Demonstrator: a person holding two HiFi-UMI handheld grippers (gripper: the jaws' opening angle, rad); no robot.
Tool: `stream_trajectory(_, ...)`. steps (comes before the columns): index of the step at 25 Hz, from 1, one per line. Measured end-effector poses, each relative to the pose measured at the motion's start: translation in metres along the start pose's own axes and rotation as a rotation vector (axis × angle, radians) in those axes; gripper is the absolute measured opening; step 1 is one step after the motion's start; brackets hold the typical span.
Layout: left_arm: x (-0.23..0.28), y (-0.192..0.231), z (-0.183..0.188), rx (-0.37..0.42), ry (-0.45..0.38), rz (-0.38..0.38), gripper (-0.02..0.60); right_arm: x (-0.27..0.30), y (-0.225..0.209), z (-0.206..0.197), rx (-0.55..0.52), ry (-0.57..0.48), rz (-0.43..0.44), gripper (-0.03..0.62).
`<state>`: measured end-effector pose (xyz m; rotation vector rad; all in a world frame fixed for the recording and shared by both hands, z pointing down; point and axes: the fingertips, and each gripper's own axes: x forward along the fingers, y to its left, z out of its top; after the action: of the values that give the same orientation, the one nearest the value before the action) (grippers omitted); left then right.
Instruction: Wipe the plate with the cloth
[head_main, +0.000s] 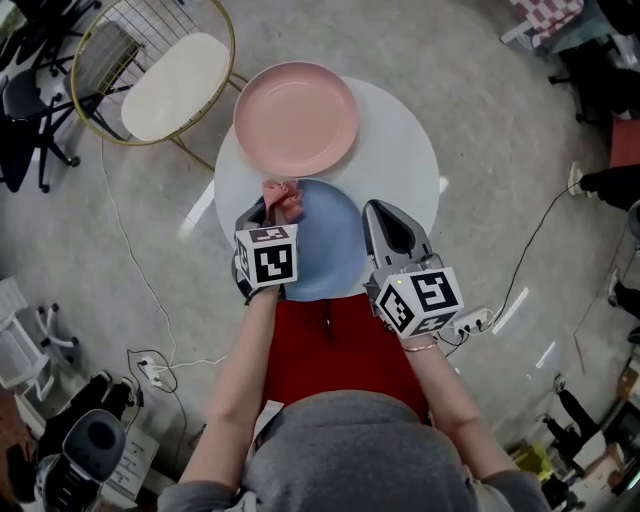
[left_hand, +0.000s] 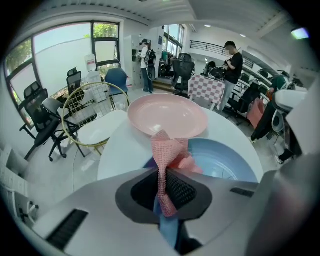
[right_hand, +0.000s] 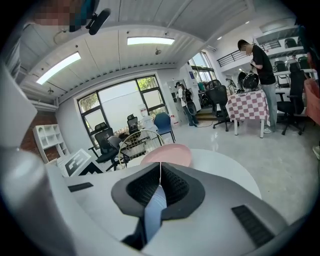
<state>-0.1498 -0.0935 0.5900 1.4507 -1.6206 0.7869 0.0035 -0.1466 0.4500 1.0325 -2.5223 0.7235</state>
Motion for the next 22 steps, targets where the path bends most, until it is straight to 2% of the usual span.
stream_trajectory(8,-0.028,0.02,-0.012,-0.044,-0.01,0.083,0.032,0.009,0.011,0.007,-0.042,0.01,0.069,0.029)
stream_trajectory(12,-0.048,0.034,-0.021,-0.053,-0.041,0.096,0.032,0.008,0.021,0.007,-0.057,-0.002,0.062,0.029)
stream_trajectory(16,-0.064,0.022,-0.023,-0.032,-0.078,0.025,0.032,-0.002,0.016,0.007,-0.051,-0.029,0.016,0.029)
stream_trajectory(22,-0.072,-0.037,-0.019,0.076,-0.124,-0.184,0.032,-0.033,0.008,-0.002,-0.024,-0.066,-0.072,0.029)
